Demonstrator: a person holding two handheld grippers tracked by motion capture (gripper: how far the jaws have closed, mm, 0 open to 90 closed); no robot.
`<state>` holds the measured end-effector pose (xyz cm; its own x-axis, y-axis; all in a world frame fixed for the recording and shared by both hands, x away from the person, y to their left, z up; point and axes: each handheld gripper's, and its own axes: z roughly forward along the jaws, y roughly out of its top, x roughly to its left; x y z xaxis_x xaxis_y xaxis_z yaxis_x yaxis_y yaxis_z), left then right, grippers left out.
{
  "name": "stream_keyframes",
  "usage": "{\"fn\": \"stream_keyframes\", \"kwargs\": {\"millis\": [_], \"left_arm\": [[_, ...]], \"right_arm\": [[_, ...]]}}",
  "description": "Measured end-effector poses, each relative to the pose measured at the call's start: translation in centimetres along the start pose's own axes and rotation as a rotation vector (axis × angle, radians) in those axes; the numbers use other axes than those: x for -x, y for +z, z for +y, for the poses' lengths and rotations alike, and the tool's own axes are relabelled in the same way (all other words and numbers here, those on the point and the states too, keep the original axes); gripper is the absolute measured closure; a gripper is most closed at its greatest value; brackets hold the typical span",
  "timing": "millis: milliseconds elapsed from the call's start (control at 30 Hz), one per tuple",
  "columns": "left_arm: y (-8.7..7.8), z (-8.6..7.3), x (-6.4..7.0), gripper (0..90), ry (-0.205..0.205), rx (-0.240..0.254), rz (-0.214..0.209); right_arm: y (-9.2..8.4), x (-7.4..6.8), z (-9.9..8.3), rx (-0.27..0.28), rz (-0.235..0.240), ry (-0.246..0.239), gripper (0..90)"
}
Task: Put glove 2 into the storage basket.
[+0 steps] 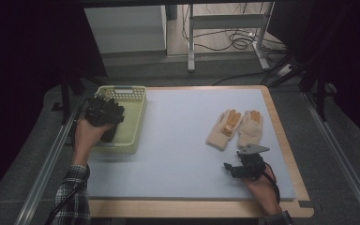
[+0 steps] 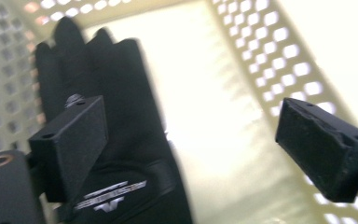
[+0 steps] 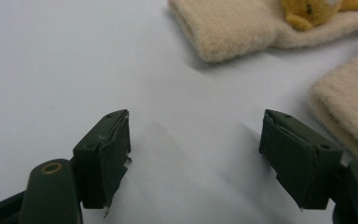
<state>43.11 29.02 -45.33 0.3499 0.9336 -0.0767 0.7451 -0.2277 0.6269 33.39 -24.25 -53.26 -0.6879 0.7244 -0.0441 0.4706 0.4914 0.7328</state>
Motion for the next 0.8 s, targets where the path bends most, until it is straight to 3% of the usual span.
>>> {"fn": "stream_keyframes", "kwargs": {"millis": [333,567,800], "left_arm": [[-0.9,0.2,3.7,2.9,0.086,0.07,-0.087],[-1.4,-0.1,7.1,1.5,0.154,0.104,-0.146],[-1.9,-0.6,10.5,1.5,0.232,0.135,-0.163]], "right_arm": [[0.0,0.0,0.0,0.0,0.0,0.0,24.3],[0.0,0.0,0.0,0.0,0.0,0.0,24.3],[0.0,0.0,0.0,-0.003,0.0,0.0,24.3]]}}
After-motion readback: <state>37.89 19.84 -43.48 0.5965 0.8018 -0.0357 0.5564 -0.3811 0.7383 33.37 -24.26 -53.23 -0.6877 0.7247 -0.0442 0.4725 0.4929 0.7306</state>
